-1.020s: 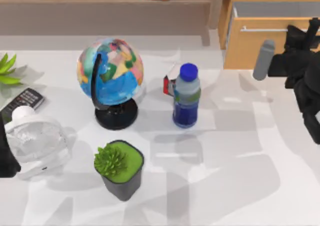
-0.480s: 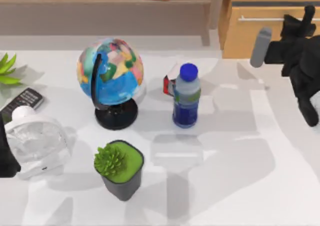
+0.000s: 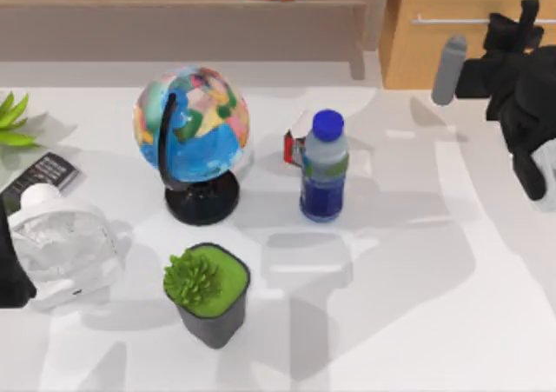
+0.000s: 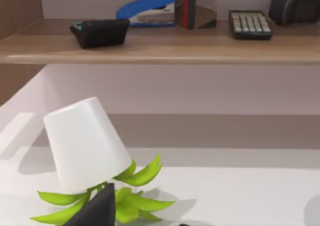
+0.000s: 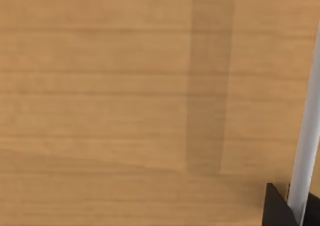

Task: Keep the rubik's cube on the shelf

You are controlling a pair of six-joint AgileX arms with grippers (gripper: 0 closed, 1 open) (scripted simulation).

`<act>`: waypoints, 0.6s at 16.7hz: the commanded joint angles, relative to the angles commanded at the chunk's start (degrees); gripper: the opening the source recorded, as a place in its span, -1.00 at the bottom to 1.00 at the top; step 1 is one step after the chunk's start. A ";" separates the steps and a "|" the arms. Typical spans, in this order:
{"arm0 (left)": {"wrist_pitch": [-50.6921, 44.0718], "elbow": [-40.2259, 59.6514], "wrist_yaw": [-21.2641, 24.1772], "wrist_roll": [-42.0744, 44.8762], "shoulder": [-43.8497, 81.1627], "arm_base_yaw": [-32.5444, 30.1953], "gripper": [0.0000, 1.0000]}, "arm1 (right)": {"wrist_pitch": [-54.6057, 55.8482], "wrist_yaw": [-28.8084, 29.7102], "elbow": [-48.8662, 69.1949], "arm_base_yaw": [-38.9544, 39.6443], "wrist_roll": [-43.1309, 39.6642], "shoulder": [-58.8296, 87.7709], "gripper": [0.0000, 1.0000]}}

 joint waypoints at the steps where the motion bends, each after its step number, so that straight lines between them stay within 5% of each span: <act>1: 0.00 0.00 0.00 0.00 0.00 0.00 1.00 | 0.00 0.00 0.00 0.00 0.00 0.00 -1.00; 2: 0.00 0.00 0.00 0.00 0.00 0.00 1.00 | 0.00 0.00 0.00 0.00 0.00 0.00 -1.00; 10: 0.00 0.00 0.00 0.00 0.00 0.00 1.00 | 0.00 0.00 0.00 0.00 0.00 0.00 0.21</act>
